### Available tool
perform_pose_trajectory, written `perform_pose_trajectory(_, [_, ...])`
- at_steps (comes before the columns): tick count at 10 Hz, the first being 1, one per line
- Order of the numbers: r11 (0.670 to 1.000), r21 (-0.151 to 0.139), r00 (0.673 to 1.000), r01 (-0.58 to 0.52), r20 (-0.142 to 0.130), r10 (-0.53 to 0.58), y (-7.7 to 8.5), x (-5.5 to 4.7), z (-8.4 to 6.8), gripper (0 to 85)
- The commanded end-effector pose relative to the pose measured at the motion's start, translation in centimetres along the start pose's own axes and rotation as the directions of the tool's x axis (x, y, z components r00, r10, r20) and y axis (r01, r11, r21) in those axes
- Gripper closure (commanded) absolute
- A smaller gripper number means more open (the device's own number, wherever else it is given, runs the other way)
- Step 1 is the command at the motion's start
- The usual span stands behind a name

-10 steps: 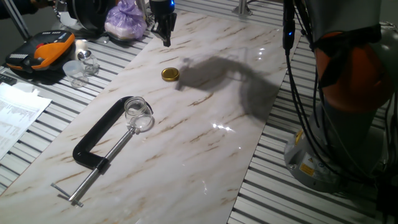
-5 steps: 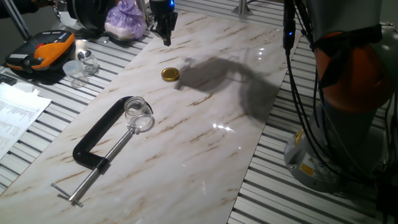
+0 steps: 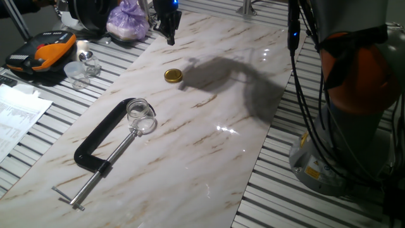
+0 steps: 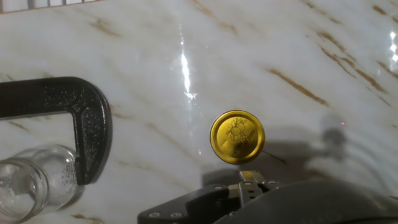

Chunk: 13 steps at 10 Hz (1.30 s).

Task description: Screw the lid onto the jar

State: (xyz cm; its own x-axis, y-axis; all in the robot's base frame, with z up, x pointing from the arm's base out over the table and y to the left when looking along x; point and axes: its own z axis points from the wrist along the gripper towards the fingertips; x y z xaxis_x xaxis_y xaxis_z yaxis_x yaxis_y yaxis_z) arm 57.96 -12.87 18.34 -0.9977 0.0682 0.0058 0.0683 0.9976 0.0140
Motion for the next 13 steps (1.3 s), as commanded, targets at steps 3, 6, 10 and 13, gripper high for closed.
perform_pose_trajectory(3, [1.0,-0.006,1.0,0.009,0.008,-0.009,0.04,0.0,0.18,85.0])
perform_pose_trajectory(6, [0.999,-0.034,1.0,0.007,-0.008,-0.007,-0.03,0.07,0.21,85.0])
perform_pose_trajectory(10, [1.0,-0.02,1.0,0.008,0.009,-0.008,-0.03,0.06,0.22,85.0])
perform_pose_trajectory(13, [0.998,0.023,0.998,-0.057,0.033,0.056,-0.03,0.06,0.22,85.0])
